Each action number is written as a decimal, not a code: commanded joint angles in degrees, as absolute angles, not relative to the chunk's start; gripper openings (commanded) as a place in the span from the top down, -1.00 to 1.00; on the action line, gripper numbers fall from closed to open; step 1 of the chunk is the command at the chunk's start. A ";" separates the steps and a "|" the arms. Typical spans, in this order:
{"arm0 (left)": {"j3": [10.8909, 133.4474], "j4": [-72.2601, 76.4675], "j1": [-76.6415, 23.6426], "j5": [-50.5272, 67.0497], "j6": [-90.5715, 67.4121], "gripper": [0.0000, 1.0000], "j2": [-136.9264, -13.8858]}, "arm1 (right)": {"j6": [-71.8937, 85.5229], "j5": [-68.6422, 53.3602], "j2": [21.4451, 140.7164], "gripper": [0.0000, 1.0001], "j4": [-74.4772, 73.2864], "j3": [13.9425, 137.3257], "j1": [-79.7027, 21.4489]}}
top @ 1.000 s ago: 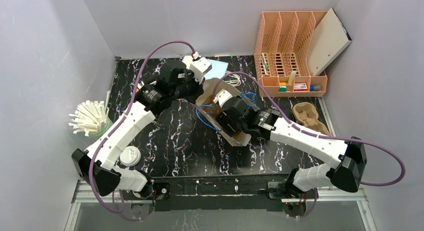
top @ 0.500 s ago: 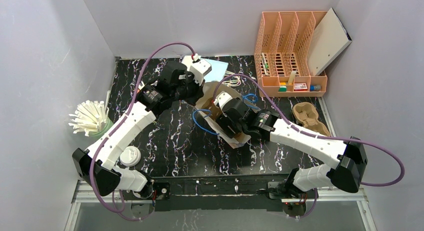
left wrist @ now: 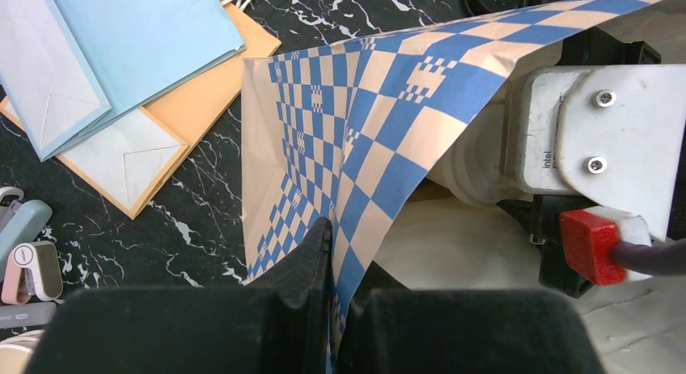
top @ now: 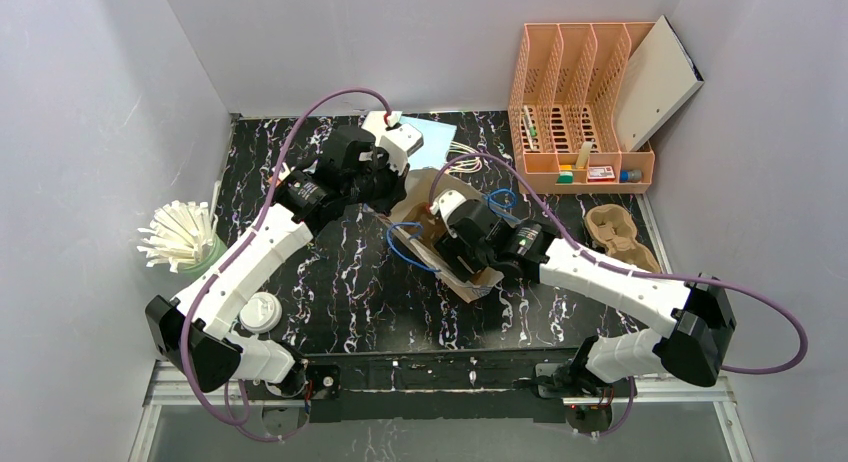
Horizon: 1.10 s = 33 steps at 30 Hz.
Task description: Pack the takeout coffee
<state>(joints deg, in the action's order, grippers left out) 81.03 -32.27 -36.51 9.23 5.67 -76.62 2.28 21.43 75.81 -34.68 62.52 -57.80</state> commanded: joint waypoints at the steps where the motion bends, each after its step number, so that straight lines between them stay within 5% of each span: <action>1: 80.61 -32.87 -36.85 11.21 5.01 1.00 -75.25 | 4.34 17.82 75.29 0.54 -36.41 60.22 -57.75; 33: 80.77 -33.34 -36.88 12.60 3.92 1.00 -75.45 | 3.45 7.84 83.34 0.50 -34.68 63.72 -52.62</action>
